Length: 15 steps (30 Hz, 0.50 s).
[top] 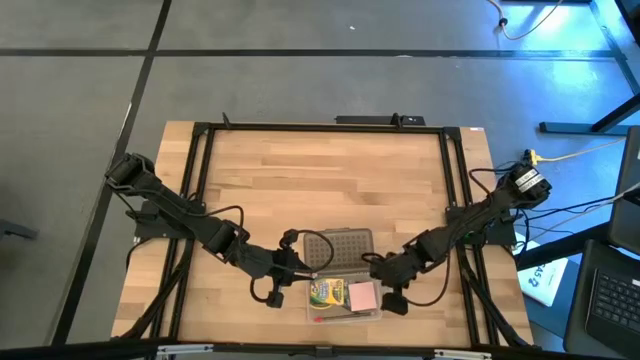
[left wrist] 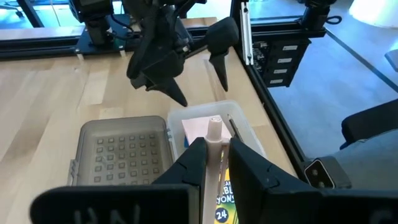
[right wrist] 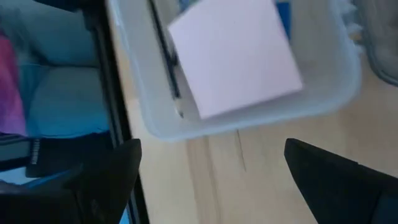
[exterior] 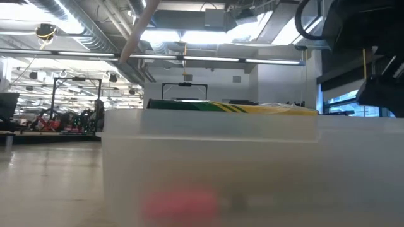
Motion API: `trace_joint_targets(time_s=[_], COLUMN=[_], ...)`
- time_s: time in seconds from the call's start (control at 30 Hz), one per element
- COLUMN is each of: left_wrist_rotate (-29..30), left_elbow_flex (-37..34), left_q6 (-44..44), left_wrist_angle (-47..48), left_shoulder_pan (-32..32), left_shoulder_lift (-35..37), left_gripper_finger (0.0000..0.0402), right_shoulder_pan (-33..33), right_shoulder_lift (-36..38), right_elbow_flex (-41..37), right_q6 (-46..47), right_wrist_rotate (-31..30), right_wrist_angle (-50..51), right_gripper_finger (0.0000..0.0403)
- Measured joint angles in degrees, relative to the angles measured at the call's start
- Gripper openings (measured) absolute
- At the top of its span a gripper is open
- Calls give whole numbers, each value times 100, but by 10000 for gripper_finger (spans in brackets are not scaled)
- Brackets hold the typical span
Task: Pack school essentials
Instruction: Put the pink pen into the supply box
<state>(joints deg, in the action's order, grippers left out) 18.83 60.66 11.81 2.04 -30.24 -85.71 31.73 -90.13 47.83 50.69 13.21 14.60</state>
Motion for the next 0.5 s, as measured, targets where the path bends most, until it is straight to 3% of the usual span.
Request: trace_joint_targets(time_s=[0.5], left_wrist_rotate=[0], left_elbow_flex=[0], left_q6=[5], left_wrist_angle=[-10], left_shoulder_pan=[0], left_shoulder_lift=[2], left_gripper_finger=[42], right_shoulder_pan=[-192], right_shoulder_lift=[0], right_elbow_flex=[-247], right_q6=[-176], right_wrist_rotate=[-118], right_wrist_angle=[-773], right_gripper_finger=[397])
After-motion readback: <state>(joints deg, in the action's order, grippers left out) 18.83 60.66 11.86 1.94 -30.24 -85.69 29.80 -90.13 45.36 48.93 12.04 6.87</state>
